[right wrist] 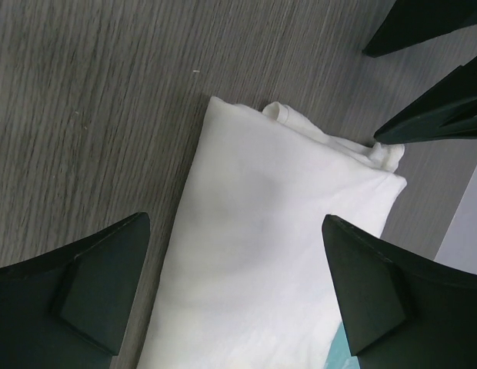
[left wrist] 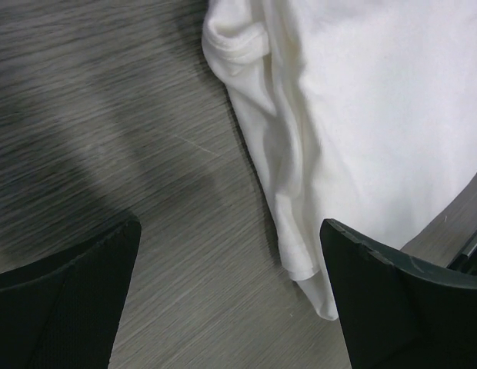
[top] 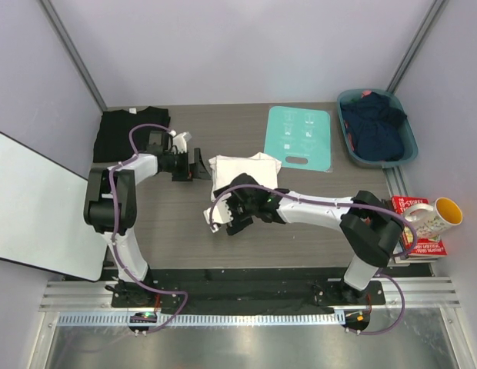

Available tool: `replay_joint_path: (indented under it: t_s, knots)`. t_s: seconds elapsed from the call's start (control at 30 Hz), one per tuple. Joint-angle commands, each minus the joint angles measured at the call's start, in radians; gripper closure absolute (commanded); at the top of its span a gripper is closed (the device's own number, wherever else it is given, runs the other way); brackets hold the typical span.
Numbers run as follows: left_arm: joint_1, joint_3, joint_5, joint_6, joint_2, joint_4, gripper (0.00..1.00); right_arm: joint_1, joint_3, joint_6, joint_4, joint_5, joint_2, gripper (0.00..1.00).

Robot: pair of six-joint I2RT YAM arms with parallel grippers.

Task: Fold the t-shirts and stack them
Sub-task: Fold the tshirt, then neatly place the folded tshirt to the corner

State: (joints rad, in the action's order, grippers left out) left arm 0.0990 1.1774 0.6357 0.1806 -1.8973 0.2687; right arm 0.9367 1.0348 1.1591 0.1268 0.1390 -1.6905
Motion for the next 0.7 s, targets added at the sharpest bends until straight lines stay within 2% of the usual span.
replay_joint_path:
  t_s: [0.0, 0.3, 0.5, 0.6, 0.63, 0.67]
  knots:
    - [-0.033, 0.002, -0.021, 0.025, 0.024, -0.023, 0.0, 0.014, -0.012, -0.088, -0.102, -0.007, -0.037, 0.0]
    - [-0.041, -0.002, 0.01, 0.059, 0.018, -0.052, 0.0, 0.014, -0.045, -0.194, -0.25, -0.056, -0.098, 0.01]
    - [-0.041, -0.002, 0.028, 0.076, 0.009, -0.069, 0.0, 0.016, -0.064, -0.214, -0.317, -0.095, -0.118, 0.08]
    - [-0.041, -0.004, 0.03, 0.079, 0.01, -0.082, 0.0, 0.016, -0.065, -0.231, -0.345, -0.107, -0.132, 0.18]
    - [-0.041, -0.004, 0.03, 0.083, 0.007, -0.088, 0.0, 0.016, -0.065, -0.234, -0.349, -0.104, -0.136, 0.31]
    - [-0.041, -0.008, 0.036, 0.089, 0.007, -0.092, 0.0, 0.014, -0.064, -0.239, -0.349, -0.101, -0.147, 0.41]
